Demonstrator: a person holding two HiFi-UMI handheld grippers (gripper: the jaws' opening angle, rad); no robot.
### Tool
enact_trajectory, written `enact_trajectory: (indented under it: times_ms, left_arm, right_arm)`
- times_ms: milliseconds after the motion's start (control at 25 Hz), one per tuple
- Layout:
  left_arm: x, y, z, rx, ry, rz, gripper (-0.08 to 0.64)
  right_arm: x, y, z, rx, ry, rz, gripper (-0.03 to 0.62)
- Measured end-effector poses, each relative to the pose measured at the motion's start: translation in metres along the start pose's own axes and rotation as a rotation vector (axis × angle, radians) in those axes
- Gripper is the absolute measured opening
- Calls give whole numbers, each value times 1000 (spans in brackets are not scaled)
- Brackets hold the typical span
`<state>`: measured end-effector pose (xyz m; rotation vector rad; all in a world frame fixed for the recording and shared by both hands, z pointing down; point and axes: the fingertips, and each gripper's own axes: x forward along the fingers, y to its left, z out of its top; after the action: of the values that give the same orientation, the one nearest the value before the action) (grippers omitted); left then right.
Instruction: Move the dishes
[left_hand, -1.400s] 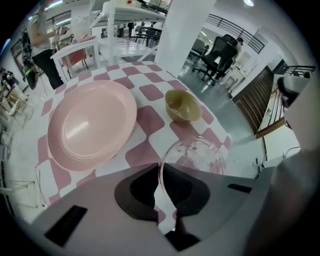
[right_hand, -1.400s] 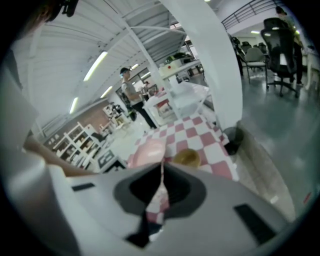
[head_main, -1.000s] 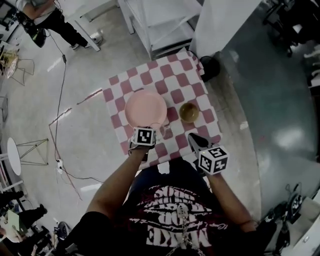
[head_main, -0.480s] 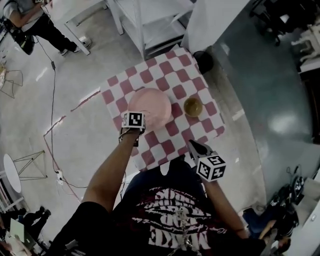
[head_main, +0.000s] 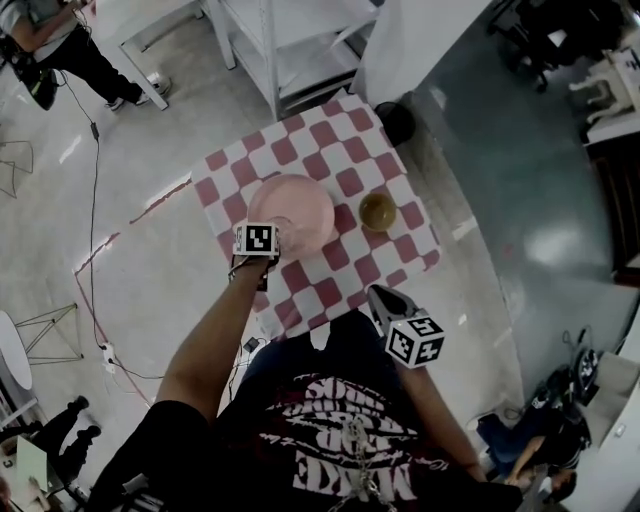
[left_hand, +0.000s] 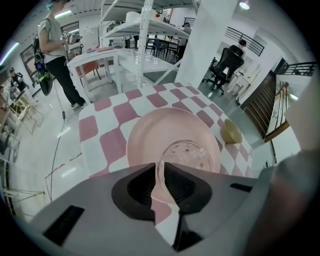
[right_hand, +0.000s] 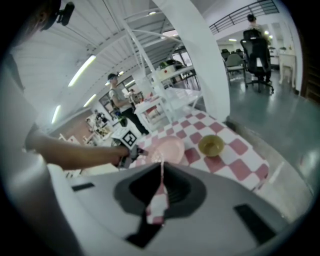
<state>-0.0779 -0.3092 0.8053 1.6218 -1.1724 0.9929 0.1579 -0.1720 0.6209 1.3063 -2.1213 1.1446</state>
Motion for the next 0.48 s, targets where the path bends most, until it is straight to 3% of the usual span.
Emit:
enact_trajectory:
  times_ms: [160, 400, 480]
  left_arm:
    - [-22, 7, 9, -38, -104, 23, 89]
    - [-61, -10, -5, -155, -145, 32, 84]
    - [-74, -23, -16, -195, -166, 22, 38]
  right_arm:
    - [8, -22, 15, -28, 11, 27, 37]
    - [36, -73, 53, -51, 50, 42, 37]
    - [49, -95, 57, -63, 83, 33, 38]
